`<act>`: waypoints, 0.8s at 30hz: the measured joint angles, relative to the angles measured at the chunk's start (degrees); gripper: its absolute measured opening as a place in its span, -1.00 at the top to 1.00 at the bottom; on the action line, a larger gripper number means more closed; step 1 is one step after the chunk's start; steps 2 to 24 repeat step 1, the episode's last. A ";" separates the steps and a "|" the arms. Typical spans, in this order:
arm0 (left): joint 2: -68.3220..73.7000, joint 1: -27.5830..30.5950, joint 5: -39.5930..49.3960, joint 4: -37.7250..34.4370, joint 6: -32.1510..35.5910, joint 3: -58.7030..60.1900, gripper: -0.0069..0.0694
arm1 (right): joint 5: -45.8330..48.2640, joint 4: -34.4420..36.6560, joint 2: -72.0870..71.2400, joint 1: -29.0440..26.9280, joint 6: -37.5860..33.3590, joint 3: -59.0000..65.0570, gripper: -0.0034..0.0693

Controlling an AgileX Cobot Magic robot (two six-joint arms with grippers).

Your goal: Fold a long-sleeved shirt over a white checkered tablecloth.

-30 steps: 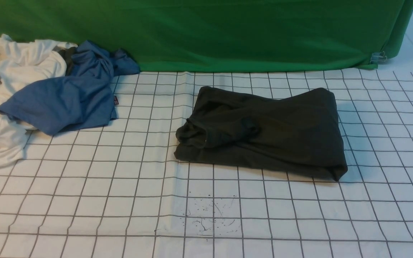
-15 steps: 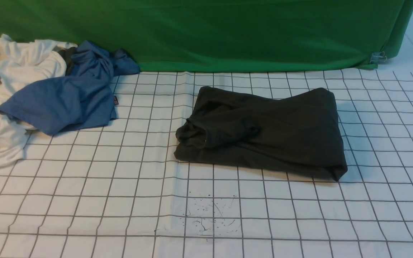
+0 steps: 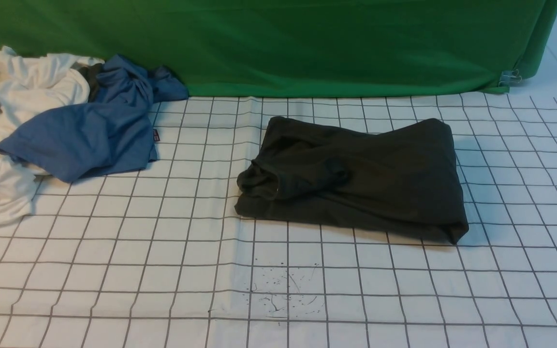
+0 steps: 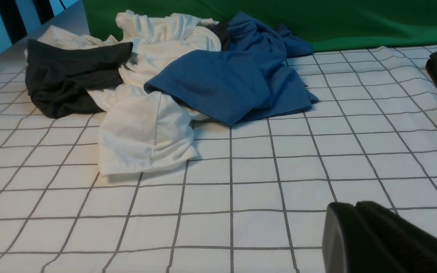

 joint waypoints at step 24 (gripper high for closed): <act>0.00 0.00 0.00 0.00 0.00 0.00 0.90 | 0.00 0.00 0.00 0.00 0.00 0.00 0.24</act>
